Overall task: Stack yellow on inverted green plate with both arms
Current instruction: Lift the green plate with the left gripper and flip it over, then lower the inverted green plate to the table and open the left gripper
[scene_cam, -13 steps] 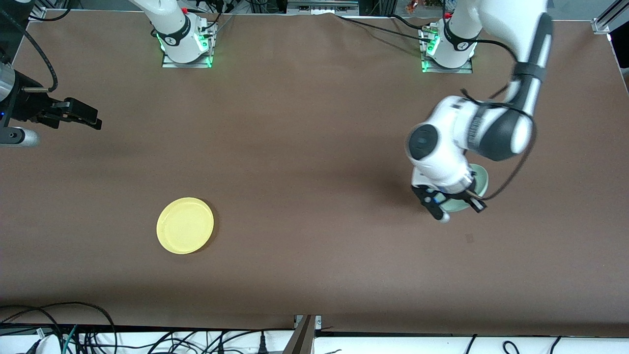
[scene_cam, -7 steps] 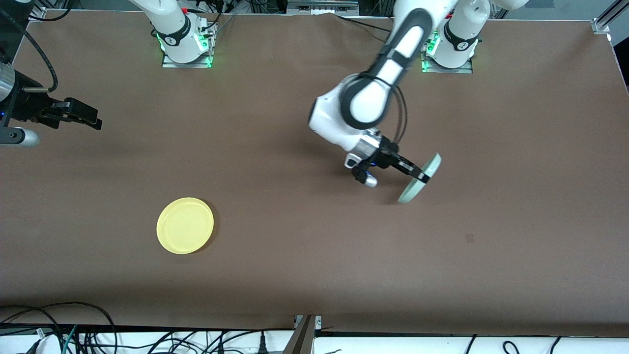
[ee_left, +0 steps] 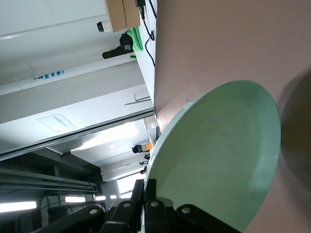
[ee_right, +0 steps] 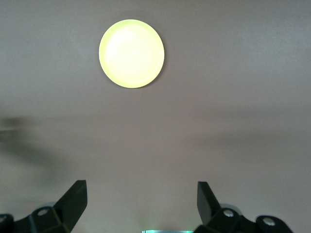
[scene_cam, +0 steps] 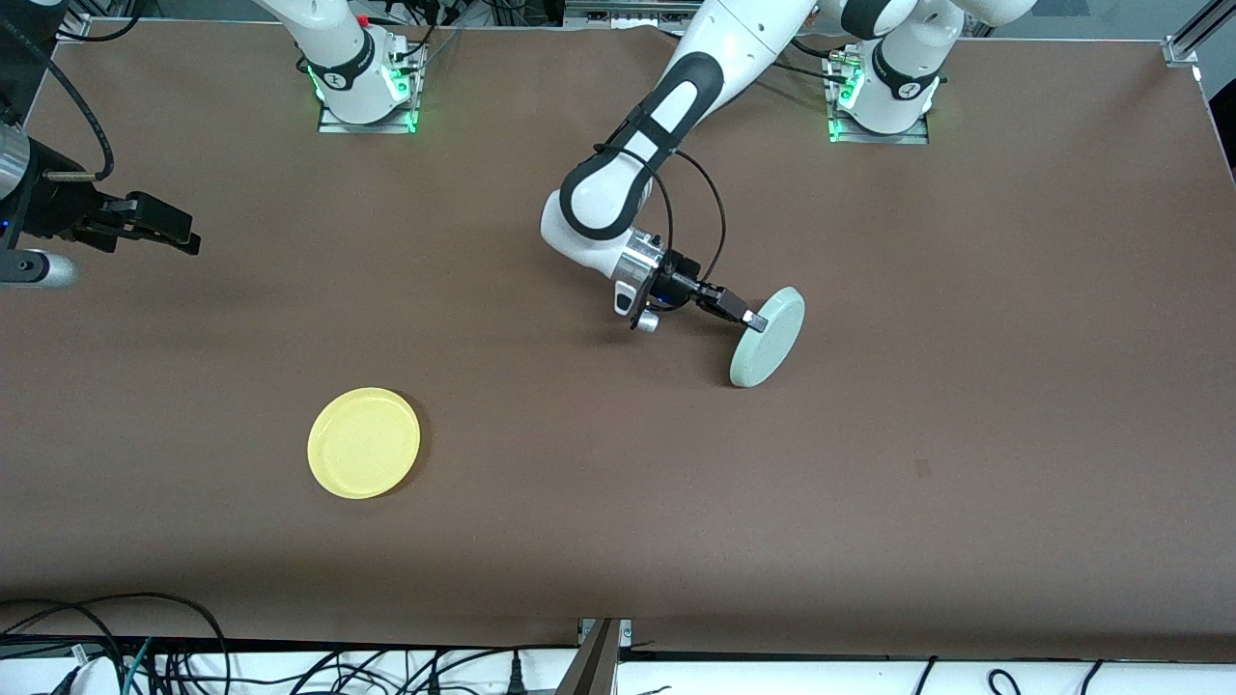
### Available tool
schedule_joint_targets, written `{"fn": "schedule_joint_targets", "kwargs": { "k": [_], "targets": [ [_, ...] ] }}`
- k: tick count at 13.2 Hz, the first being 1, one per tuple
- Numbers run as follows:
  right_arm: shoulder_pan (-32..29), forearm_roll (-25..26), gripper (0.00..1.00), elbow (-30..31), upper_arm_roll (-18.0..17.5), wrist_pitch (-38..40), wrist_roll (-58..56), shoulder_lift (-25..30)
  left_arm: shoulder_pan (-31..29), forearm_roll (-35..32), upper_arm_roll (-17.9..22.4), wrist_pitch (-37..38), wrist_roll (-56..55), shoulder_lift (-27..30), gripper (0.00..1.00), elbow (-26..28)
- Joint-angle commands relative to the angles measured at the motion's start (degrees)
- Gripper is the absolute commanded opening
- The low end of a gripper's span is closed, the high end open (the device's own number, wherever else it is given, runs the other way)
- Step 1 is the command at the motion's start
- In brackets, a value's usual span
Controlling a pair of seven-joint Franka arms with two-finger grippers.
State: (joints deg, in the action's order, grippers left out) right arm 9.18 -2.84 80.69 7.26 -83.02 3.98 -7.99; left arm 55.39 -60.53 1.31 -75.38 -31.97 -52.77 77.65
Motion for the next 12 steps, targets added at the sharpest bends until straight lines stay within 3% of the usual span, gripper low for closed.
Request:
{"fn": "schedule_joint_targets", "kwargs": {
  "k": [1, 7, 12],
  "targets": [
    [0.0, -0.9, 1.00, -0.4, 0.0, -0.1, -0.4, 0.0, 0.8, 3.5, 0.1, -1.1, -2.1, -2.5, 0.00, -4.6],
    [0.0, -0.9, 1.00, -0.4, 0.0, -0.1, -0.4, -0.2, 3.2, 7.0, -0.8, -3.9, -3.8, -3.6, 0.00, -10.4],
    [0.0, -0.9, 1.00, -0.4, 0.0, -0.1, -0.4, -0.2, 6.8, 9.4, -1.2, -5.5, -6.4, -3.8, 0.00, -11.0]
  ]
}}
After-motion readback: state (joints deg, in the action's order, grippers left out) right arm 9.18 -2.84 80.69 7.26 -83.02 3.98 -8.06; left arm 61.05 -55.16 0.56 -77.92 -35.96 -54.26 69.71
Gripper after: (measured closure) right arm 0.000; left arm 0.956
